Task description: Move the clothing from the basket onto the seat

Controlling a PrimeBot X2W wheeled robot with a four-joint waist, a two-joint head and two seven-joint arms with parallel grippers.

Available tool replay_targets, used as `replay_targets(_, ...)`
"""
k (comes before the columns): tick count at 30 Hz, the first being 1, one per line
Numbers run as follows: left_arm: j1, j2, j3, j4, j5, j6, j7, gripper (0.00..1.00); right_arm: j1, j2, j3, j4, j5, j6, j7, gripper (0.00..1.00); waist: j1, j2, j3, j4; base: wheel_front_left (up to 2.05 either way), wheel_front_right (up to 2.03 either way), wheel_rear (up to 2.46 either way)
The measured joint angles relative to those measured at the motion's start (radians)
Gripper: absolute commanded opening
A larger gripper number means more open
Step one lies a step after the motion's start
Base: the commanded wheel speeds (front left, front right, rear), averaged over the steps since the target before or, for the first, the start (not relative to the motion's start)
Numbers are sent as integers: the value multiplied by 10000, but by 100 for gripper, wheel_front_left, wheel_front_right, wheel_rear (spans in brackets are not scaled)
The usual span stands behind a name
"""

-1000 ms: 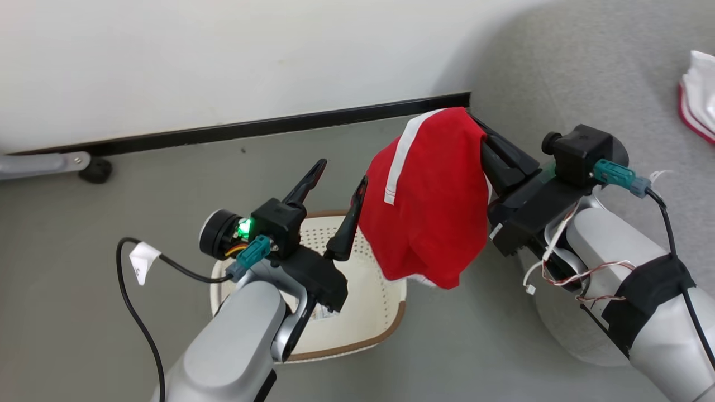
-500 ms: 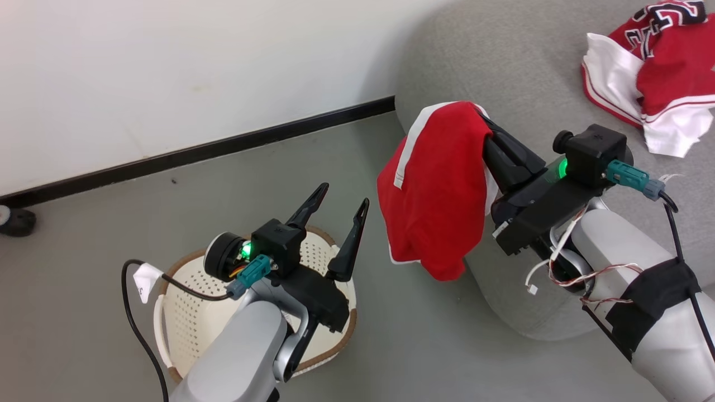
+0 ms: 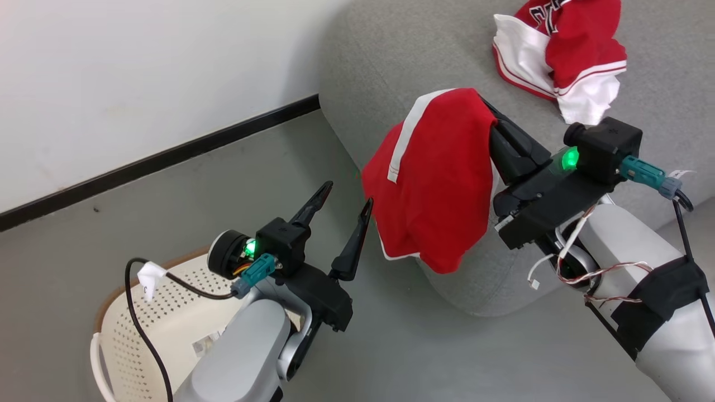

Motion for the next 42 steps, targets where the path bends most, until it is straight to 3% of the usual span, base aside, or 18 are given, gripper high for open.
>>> replay_targets(8,-48,-84,48,226,121,-84,0,100,86,-77,-261,-343,-33,2,0,0,0,0,200,-777,0,0,0)
replay_targets(15,-203,-211,-38,403,148,-163,0,100,322,-583,-918,-734,-328,2,0,0,0,0,424,-1174,0,0,0)
replay_targets(27,-249,-240,-431,757,510,-174,0,100,-946,-1977,-2543,-708,-713,2,-2,0,0,0,965,-1121,0,0,0)
replay_targets(36,-533,-251,-623,961,583,-171,0,100,-2362,-3231,-3526,146,-828,2,-4,0,0,0,1530,-823,0,0,0)
replay_targets(42,-746,-242,-909,1007,591,-144,0,100,-3026,-3705,-3825,579,-901,2,-4,0,1,1,2000,-600,0,0,0)
